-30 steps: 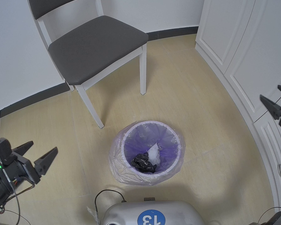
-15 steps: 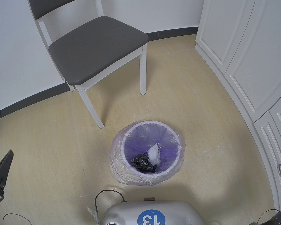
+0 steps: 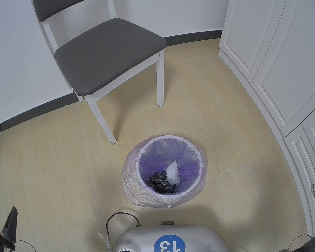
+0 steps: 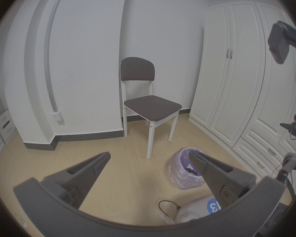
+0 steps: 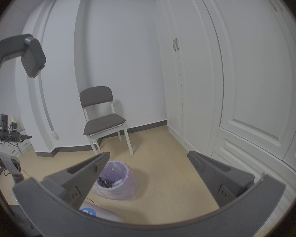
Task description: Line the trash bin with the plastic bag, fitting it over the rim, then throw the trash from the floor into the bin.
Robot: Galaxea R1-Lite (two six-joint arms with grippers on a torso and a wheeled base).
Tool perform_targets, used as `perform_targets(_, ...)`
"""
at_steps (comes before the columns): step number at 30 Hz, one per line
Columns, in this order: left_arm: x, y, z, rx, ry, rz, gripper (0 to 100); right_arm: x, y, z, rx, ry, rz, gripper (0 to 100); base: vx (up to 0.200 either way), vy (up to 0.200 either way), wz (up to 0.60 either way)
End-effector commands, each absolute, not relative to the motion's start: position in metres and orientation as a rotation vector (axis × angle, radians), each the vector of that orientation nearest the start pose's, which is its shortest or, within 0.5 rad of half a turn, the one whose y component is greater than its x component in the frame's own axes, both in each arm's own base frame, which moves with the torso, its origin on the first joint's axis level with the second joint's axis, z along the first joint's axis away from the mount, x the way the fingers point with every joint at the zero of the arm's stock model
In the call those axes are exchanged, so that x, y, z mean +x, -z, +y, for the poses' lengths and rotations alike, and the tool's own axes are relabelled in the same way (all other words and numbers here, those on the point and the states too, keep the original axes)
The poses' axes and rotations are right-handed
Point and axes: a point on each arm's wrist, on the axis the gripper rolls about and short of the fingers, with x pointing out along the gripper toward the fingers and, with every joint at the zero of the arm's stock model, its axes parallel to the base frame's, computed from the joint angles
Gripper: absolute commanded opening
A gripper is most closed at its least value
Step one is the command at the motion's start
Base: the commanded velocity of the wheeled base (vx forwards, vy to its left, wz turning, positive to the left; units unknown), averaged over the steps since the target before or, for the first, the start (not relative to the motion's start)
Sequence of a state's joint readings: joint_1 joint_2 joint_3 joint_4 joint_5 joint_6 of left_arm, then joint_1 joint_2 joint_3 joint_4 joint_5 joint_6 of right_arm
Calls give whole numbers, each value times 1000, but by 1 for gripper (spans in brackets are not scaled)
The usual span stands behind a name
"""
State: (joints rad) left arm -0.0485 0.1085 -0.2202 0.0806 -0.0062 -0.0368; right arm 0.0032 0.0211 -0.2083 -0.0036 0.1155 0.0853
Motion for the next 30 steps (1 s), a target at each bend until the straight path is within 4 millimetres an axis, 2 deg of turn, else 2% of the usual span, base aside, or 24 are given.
perform_targets(1,-34,-102,0,0,20,-49,100,-35,-114,2,28,-116,-153,100,0,0,0)
perform_targets(5,-25,-83,0,14,-17,-12,100,-29,-101,1,-7,-46,-135,100,0,0,0)
perform_targets(8,-24,-83,1,-4,-52,-48,100,-24,-89,0,-9,-26,-127,100,0,0,0)
perform_targets(13,-24,-82,4,-21,-156,-47,100,-23,-81,-2,11,73,-48,100,0,0,0)
perform_targets(17,-24,-82,5,-55,-209,-48,100,-23,-75,-1,11,32,3,100,0,0,0)
perform_targets(24,-24,-81,3,-89,-134,-26,100,-23,-75,0,-14,-12,6,100,0,0,0)
perform_targets(30,-24,-80,2,-34,-75,-9,100,-23,-75,-1,28,55,1,100,0,0,0)
